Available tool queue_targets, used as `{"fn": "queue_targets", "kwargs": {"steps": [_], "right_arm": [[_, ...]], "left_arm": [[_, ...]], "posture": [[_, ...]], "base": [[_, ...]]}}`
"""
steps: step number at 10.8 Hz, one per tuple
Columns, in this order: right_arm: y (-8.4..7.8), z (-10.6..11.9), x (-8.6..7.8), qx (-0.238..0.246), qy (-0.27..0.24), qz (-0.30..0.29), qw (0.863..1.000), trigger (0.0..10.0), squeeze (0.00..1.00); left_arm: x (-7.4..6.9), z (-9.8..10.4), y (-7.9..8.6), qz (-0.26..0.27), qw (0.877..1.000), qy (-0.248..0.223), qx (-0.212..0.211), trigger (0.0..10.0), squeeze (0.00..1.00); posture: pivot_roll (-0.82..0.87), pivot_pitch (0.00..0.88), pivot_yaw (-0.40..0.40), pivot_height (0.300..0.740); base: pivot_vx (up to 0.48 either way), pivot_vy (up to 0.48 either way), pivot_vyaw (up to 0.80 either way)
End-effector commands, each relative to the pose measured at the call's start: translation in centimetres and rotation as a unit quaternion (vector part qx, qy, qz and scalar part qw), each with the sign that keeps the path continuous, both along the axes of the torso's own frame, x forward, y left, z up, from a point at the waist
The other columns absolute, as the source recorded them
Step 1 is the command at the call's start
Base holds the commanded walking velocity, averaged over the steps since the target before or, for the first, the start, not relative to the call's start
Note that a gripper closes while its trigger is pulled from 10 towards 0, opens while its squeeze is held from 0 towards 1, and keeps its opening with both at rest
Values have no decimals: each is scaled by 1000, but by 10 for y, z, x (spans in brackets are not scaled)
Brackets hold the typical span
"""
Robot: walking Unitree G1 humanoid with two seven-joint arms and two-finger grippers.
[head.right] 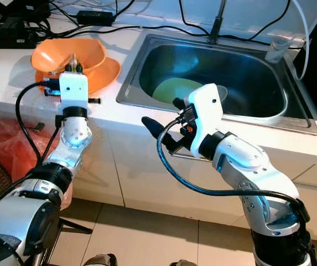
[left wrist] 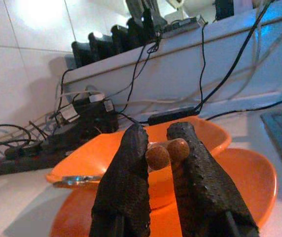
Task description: Kitchen organization
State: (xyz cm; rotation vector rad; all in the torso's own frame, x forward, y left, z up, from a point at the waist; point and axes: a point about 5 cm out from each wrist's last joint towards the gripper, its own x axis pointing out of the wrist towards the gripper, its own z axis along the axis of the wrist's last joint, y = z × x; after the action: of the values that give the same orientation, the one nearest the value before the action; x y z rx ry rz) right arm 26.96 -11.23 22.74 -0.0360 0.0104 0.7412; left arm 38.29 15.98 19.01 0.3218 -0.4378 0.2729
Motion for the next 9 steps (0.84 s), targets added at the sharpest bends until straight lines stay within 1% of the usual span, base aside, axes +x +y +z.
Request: {"fn": "queue_targets", "kwargs": {"steps": [1, 3, 5, 6, 8, 9], "right_arm": [[-2, 0, 0, -6, -1, -4, 1000, 10000, 0], [-2, 0, 0, -6, -3, -4, 1000, 10000, 0], [-2, 1, 1, -7, -4, -5, 1000, 10000, 0], [-3, 2, 3, -9, -12, -16, 1000, 10000, 0], [-12, 8, 13, 0, -33, -69, 997, 10000, 0], [-13, 8, 16, 2, -36, -79, 996, 10000, 0]], "left_arm": [[1, 5, -3, -11, 1000, -9, 5, 0, 0], [1, 6, -3, -12, 1000, -13, 6, 0, 0], [1, 13, -7, -19, 999, -29, 11, 0, 0], [1, 20, -12, -31, 999, -43, 6, 0, 0], [0, 35, -22, -62, 995, -73, -7, 0, 0], [-1, 43, -28, -77, 993, -87, -11, 0, 0]], "posture": [[-170, 83, -56, 740], [-170, 79, -56, 740], [-168, 78, -55, 740], [-164, 77, -53, 740], [-152, 75, -45, 740], [-140, 72, -38, 740]], "base": [[0, 0, 0], [0, 0, 0], [0, 0, 0], [0, 0, 0], [0, 0, 0], [0, 0, 0]]}}
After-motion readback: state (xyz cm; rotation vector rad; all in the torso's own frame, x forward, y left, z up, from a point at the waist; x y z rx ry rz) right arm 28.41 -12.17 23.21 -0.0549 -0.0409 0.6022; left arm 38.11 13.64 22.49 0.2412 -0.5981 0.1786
